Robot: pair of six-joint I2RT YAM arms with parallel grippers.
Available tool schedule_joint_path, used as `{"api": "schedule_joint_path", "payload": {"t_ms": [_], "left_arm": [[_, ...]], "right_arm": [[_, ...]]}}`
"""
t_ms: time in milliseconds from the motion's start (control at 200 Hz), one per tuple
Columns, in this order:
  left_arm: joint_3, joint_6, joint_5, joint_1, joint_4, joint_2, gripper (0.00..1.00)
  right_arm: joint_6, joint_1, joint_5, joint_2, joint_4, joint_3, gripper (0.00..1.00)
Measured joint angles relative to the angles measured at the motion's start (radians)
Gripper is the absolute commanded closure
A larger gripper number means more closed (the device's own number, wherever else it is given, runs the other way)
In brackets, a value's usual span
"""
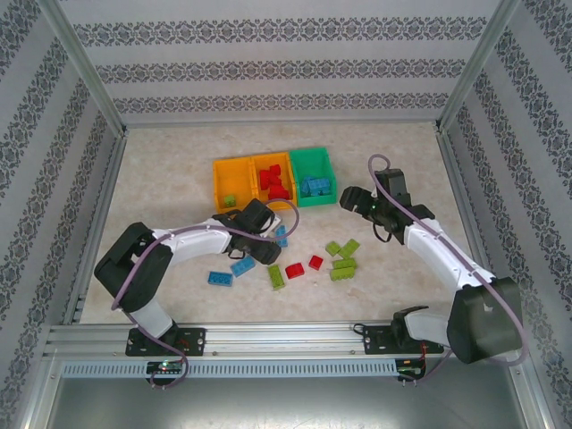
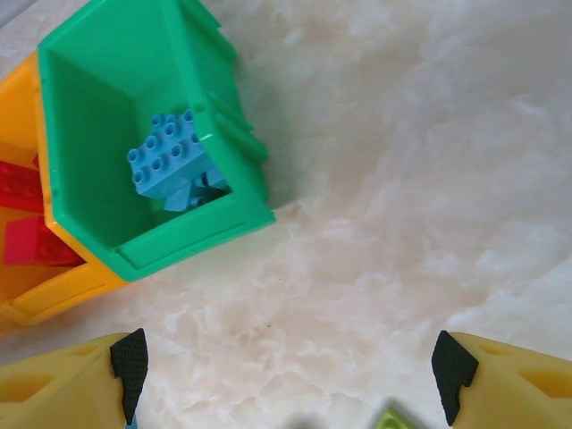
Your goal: Sort the legos into containers by color
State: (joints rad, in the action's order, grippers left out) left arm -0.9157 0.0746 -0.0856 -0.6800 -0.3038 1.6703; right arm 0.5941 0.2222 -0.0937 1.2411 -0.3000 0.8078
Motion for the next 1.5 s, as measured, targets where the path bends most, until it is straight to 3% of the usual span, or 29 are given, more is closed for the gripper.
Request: {"api": "schedule_joint_path", "payload": {"t_ms": [420, 639, 1204, 1499], "left_arm": [[-0.029, -0.023, 0.018, 0.000, -0.016, 0.052, 0.60], [-0.040, -0.023, 0.022, 0.000, -0.029, 0.055, 0.68], [-0.131, 0.009, 0.092, 0.009, -0.134, -0.025, 0.67], [-0.198, 0.052, 0.135, 0.099, -0.160, -0.064, 0.67]], "right_arm": [[-0.018, -0.037, -0.010, -0.012, -0.022, -0.031, 0.13], [-0.018, -0.048, -0.020, -0.013, -0.022, -0.031, 0.13], [-0.019, -0.035, -0.027, -0.010, -0.021, -0.053, 0.14], [-0.018, -0.016, -0.027, 0.000, -0.021, -0.054, 0.14]]}}
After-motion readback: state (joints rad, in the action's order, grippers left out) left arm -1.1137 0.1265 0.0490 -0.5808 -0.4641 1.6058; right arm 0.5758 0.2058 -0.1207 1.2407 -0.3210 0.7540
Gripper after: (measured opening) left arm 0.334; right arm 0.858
